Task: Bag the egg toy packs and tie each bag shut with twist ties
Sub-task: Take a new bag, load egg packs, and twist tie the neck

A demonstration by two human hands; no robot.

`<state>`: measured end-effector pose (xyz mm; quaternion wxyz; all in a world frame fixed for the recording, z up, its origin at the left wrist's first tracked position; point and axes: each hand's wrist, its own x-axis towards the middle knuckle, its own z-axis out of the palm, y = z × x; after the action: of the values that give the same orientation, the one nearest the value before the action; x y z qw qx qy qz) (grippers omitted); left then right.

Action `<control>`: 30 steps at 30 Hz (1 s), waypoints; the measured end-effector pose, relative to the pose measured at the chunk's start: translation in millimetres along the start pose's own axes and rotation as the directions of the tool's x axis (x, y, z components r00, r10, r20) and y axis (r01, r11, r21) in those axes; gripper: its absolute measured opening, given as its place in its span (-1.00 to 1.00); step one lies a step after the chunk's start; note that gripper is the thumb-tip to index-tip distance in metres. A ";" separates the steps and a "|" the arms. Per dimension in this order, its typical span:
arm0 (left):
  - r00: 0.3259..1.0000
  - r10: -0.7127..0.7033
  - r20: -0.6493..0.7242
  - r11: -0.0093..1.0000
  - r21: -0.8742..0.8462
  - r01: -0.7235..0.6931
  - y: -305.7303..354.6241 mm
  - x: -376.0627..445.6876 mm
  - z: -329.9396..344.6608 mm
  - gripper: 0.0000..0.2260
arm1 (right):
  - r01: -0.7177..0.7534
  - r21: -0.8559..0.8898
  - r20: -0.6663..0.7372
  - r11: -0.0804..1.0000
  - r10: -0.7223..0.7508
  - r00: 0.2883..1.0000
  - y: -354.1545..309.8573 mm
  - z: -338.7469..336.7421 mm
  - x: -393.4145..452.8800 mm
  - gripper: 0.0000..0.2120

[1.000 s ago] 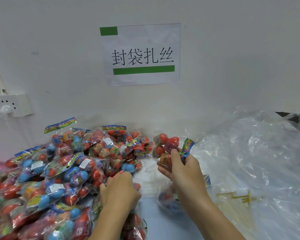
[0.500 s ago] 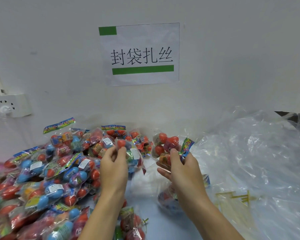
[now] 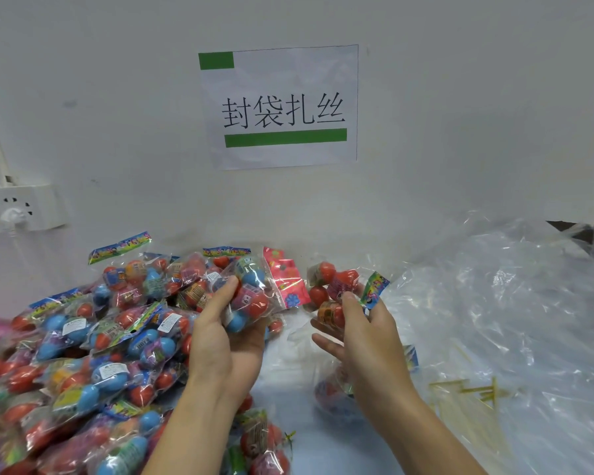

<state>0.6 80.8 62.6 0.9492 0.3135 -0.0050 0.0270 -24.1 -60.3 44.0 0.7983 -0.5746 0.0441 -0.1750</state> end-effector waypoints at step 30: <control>0.922 -0.051 0.383 0.872 0.468 -0.145 -20.1 3.1 -8.5 -0.48 | 0.098 -0.036 0.251 0.995 -0.086 0.964 -8.1 -5.2 -6.7 -0.81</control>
<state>4.7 69.8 43.9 0.8188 0.5413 -0.1911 -0.0108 -33.6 -65.0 48.9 0.7744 -0.6126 -0.0790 -0.1370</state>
